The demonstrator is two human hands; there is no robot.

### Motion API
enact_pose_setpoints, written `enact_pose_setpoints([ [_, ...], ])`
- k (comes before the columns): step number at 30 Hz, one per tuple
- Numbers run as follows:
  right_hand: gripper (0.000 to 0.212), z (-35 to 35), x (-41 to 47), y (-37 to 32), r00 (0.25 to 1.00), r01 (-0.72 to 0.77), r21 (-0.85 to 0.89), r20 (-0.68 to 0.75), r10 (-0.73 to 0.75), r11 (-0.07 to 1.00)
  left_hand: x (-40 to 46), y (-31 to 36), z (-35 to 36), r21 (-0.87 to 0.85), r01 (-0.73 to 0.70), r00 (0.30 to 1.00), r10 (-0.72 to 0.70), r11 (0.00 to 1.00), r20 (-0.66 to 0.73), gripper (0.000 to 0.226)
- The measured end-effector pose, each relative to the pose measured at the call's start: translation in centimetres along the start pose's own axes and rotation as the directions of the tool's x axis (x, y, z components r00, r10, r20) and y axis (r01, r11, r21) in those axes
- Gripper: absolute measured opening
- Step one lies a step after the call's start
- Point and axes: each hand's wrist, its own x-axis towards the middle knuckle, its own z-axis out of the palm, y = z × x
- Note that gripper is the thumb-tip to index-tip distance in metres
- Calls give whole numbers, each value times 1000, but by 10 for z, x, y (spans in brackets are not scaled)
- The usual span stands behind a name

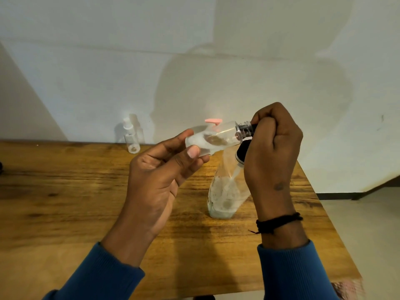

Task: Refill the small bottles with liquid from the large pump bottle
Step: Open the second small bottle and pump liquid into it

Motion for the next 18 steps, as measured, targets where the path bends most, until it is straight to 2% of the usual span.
enact_pose_setpoints([
  [2, 22, 0, 1, -1, 1000, 10, -14, 3, -10, 1000, 1, 0, -1, 2, -3, 1000, 3, 1000, 7, 42],
  [6, 24, 5, -4, 1, 1000, -25, 62, -4, 25, 998, 1, 0, -3, -12, -4, 1000, 4, 1000, -6, 42],
  [11, 22, 1, 0, 0, 1000, 1, -15, 20, -1, 1000, 1, 1, -3, 3, -1, 1000, 1, 1000, -1, 39],
  [15, 23, 7, -6, 1, 1000, -22, 57, -12, 23, 998, 1, 0, -4, -10, -3, 1000, 3, 1000, -17, 41],
  [18, 22, 5, -4, 1, 1000, -9, 29, -7, 9, 1000, 1, 0, -4, -7, 5, 1000, -5, 1000, -18, 44],
])
